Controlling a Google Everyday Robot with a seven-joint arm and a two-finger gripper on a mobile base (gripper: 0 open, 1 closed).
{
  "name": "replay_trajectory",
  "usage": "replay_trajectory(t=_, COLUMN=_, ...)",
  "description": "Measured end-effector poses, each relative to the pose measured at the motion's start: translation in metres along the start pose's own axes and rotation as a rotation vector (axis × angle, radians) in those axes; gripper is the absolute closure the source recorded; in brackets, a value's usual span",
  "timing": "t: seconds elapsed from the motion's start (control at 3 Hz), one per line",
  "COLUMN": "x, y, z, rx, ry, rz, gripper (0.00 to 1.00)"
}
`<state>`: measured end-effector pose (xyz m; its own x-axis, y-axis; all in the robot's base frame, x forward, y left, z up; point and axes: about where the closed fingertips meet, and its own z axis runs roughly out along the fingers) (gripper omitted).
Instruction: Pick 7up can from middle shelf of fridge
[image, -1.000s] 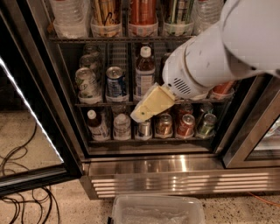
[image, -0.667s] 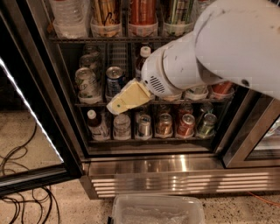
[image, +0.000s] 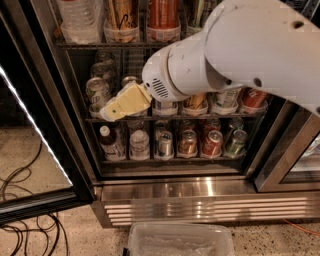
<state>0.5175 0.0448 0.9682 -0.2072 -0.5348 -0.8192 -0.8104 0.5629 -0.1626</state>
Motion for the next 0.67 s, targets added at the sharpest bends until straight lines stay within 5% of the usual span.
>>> replay_trajectory(t=0.33, x=-0.008, y=0.013, z=0.021, rx=-0.006, ry=-0.051, rz=0.006, gripper=0.0)
replay_trajectory(t=0.67, x=-0.015, y=0.052, z=0.063, rx=-0.013, ry=-0.107, rz=0.007, gripper=0.0)
